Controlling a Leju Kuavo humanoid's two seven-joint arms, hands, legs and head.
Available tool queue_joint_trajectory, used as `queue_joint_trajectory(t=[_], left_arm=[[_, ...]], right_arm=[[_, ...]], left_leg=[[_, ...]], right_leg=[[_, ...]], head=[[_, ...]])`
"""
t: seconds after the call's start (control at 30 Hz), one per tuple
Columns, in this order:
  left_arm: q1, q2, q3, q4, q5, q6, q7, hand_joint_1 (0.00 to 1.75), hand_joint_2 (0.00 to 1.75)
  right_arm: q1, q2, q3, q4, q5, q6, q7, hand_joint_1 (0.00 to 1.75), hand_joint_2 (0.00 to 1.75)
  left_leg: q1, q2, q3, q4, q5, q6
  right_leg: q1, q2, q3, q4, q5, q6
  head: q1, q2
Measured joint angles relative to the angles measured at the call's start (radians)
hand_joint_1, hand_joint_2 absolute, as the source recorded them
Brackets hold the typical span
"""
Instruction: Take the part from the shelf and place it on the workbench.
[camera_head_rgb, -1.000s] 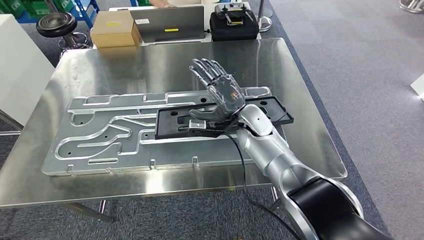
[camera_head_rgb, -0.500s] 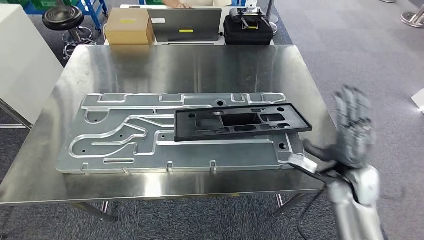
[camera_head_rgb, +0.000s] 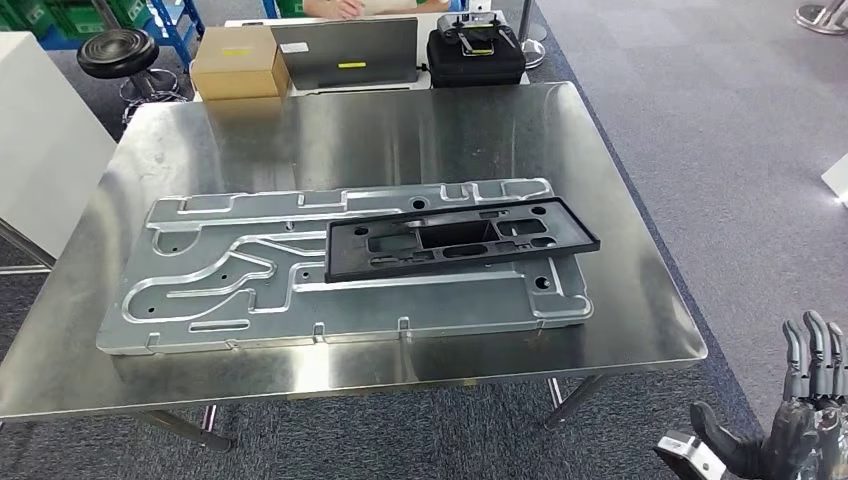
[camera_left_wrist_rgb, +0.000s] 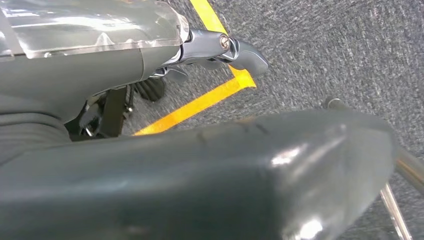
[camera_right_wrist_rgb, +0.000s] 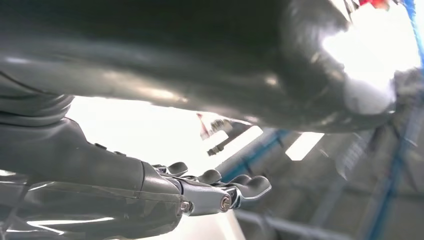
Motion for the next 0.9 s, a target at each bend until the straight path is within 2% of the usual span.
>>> queue_joint_trajectory(t=[0.07,0.1,0.13,0.17,0.23,0.27,0.3,0.33,0.4,0.43,0.47,0.5,0.57,0.6,0.63,0.67,0.7,0.73,0.8,0.83,0.9], left_arm=[[0.002,-0.003,0.001,0.0,0.0,-0.003,0.001,0.0,0.0],[0.003,-0.004,0.001,0.0,0.0,-0.005,0.002,0.0,0.0],[0.005,-0.005,0.001,0.0,0.0,-0.006,0.003,0.0,0.0],[0.007,-0.006,0.002,0.0,0.0,-0.007,0.004,0.0,0.0],[0.008,-0.008,0.004,0.0,0.0,-0.008,0.008,0.0,0.0],[0.008,-0.008,0.005,0.0,0.0,-0.008,0.01,0.0,0.0],[0.008,-0.01,0.007,0.0,0.0,-0.008,0.012,0.0,0.0],[0.008,-0.011,0.008,0.0,0.0,-0.008,0.013,0.0,0.0],[0.01,-0.013,0.01,0.0,0.0,-0.007,0.015,0.0,0.0],[0.01,-0.015,0.011,0.0,0.0,-0.007,0.016,0.0,0.0],[0.009,-0.016,0.012,0.0,0.0,-0.007,0.016,0.0,0.0],[0.009,-0.018,0.012,0.0,0.0,-0.007,0.015,0.0,0.0],[0.01,-0.019,0.013,0.0,0.0,-0.007,0.015,0.0,0.0],[0.011,-0.019,0.014,0.0,0.0,-0.008,0.015,0.0,0.0],[0.011,-0.02,0.014,0.0,0.0,-0.009,0.015,0.0,0.0],[0.011,-0.02,0.014,0.0,0.0,-0.012,0.015,0.0,0.0],[0.011,-0.021,0.014,0.0,0.0,-0.014,0.016,0.0,0.0],[0.01,-0.021,0.014,0.0,0.0,-0.017,0.017,0.0,0.0],[0.008,-0.024,0.014,0.0,0.0,-0.021,0.018,0.0,0.0],[0.006,-0.025,0.014,0.0,0.0,-0.022,0.018,0.0,0.0],[0.005,-0.026,0.014,0.0,0.0,-0.023,0.02,0.0,0.0]], right_arm=[[-0.004,0.035,-0.037,0.041,0.003,0.056,-0.001,0.0,0.0],[-0.011,0.053,-0.066,0.071,0.006,0.092,-0.002,0.0,0.0],[-0.021,0.069,-0.102,0.107,0.015,0.124,-0.004,0.0,0.0],[-0.035,0.082,-0.143,0.15,0.031,0.15,-0.007,0.0,0.0],[-0.067,0.097,-0.233,0.26,0.083,0.173,-0.012,0.0,0.0],[-0.084,0.099,-0.275,0.32,0.111,0.172,-0.013,0.0,0.0],[-0.104,0.098,-0.317,0.387,0.14,0.16,-0.014,0.0,0.0],[-0.128,0.093,-0.355,0.459,0.17,0.141,-0.011,0.0,0.0],[-0.178,0.072,-0.428,0.635,0.238,0.09,0.007,0.0,0.0],[-0.198,0.057,-0.462,0.73,0.272,0.063,0.024,0.0,0.0],[-0.215,0.041,-0.493,0.825,0.301,0.04,0.046,0.0,0.0],[-0.23,0.025,-0.518,0.913,0.325,0.024,0.072,0.0,0.0],[-0.263,-0.007,-0.556,1.075,0.359,0.01,0.134,0.0,0.0],[-0.277,-0.018,-0.571,1.145,0.37,0.011,0.166,0.0,0.0],[-0.289,-0.028,-0.585,1.21,0.379,0.014,0.195,0.0,0.0],[-0.299,-0.035,-0.596,1.267,0.389,0.02,0.223,0.0,0.0],[-0.306,-0.041,-0.605,1.318,0.401,0.027,0.25,0.0,0.0],[-0.314,-0.046,-0.61,1.36,0.411,0.036,0.273,0.0,0.0],[-0.328,-0.058,-0.615,1.427,0.423,0.047,0.308,0.0,0.0],[-0.335,-0.062,-0.62,1.454,0.424,0.051,0.319,0.0,0.0],[-0.345,-0.069,-0.63,1.504,0.425,0.073,0.351,0.0,0.0]], left_leg=[[0.002,0.0,-0.037,0.119,-0.084,-0.006],[0.003,0.0,-0.048,0.168,-0.11,-0.008],[0.004,0.0,-0.042,0.184,-0.117,-0.01],[0.005,0.0,-0.017,0.162,-0.106,-0.011],[0.007,0.0,0.076,0.028,-0.06,-0.01],[0.005,-0.001,0.115,-0.037,-0.042,-0.006],[0.004,-0.002,0.139,-0.081,-0.031,0.0],[0.002,-0.003,0.148,-0.101,-0.026,0.007],[-0.001,-0.002,0.141,-0.101,-0.012,0.023],[0.0,0.0,0.136,-0.103,-0.003,0.031],[0.001,0.001,0.128,-0.104,0.008,0.039],[0.002,0.004,0.118,-0.106,0.018,0.045],[0.0,0.009,0.095,-0.105,0.034,0.052],[-0.001,0.011,0.085,-0.104,0.042,0.053],[-0.003,0.013,0.075,-0.103,0.05,0.054],[-0.005,0.013,0.065,-0.101,0.056,0.053],[-0.006,0.013,0.057,-0.1,0.063,0.052],[-0.007,0.013,0.05,-0.099,0.068,0.05],[-0.011,0.014,0.04,-0.097,0.079,0.042],[-0.012,0.014,0.037,-0.096,0.084,0.037],[-0.012,0.015,0.033,-0.097,0.095,0.025]], right_leg=[[0.001,-0.002,-0.012,0.0,0.01,-0.005],[0.001,-0.002,-0.02,0.0,0.015,-0.005],[0.001,-0.003,-0.027,0.001,0.021,-0.003],[0.0,-0.003,-0.034,0.002,0.027,-0.001],[-0.002,-0.003,-0.049,0.01,0.036,0.007],[-0.001,-0.003,-0.054,0.014,0.04,0.013],[0.001,-0.003,-0.057,0.017,0.045,0.019],[0.003,-0.002,-0.058,0.017,0.051,0.026],[0.002,0.001,-0.056,0.007,0.067,0.04],[0.0,0.002,-0.058,0.006,0.065,0.047],[-0.002,0.002,-0.065,0.018,0.047,0.052],[-0.003,0.002,-0.079,0.051,0.009,0.057],[-0.005,0.001,-0.114,0.169,-0.093,0.064],[-0.005,0.001,-0.127,0.232,-0.128,0.066],[-0.005,0.001,-0.128,0.273,-0.142,0.067],[-0.005,0.001,-0.112,0.28,-0.134,0.066],[-0.004,0.001,-0.076,0.248,-0.113,0.062],[-0.003,0.001,-0.024,0.184,-0.088,0.056],[0.003,0.003,0.075,0.04,-0.067,0.041],[0.006,0.003,0.1,-0.004,-0.067,0.034],[0.01,0.003,0.105,-0.028,-0.066,0.023]], head=[[0.0,0.0],[0.0,0.0],[0.0,0.0],[0.0,0.0],[0.0,0.0],[0.0,0.0],[0.0,0.0],[0.0,0.0],[0.0,0.0],[0.0,0.0],[0.0,0.0],[0.0,0.0],[0.0,0.0],[0.0,0.0],[0.0,0.0],[0.0,0.0],[0.0,0.0],[0.0,0.0],[0.0,0.0],[0.0,0.0],[0.0,0.0]])
